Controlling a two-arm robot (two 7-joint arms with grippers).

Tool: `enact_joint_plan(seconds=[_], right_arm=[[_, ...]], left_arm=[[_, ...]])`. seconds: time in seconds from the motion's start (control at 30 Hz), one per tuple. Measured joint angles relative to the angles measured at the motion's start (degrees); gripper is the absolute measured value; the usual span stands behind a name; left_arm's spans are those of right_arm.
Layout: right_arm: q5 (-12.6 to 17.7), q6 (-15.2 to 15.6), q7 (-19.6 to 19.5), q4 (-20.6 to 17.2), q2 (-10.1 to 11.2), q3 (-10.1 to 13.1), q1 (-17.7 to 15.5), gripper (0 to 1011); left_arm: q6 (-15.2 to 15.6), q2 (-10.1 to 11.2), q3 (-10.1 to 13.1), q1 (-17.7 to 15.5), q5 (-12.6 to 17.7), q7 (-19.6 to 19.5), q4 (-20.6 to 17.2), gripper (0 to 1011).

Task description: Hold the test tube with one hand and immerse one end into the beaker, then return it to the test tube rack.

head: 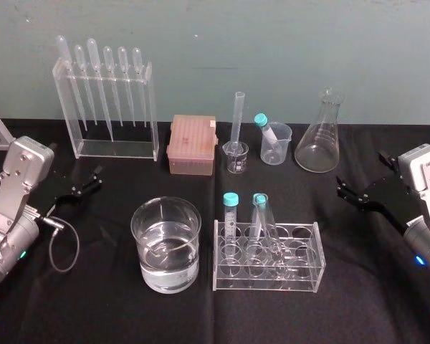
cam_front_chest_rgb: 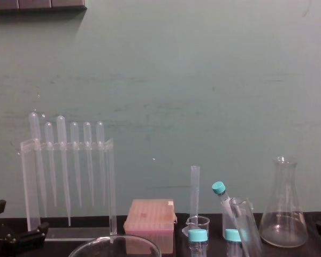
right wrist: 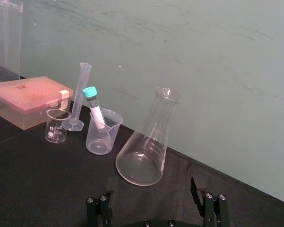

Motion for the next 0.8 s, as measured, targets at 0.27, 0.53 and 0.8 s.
enact_joint_plan(seconds=[0.27,0.53,0.8], right_arm=[[0.0,0.0,0.0,0.0,0.0,0.0,0.0,1003],[0.0,0.0,0.0,0.0,0.0,0.0,0.0,1003],[0.0,0.0,0.0,0.0,0.0,0.0,0.0,1003]], left_arm=[[0.0,0.0,0.0,0.0,0.0,0.0,0.0,1000],[0.0,0.0,0.0,0.0,0.0,0.0,0.0,1000],[0.0,0.0,0.0,0.0,0.0,0.0,0.0,1000]])
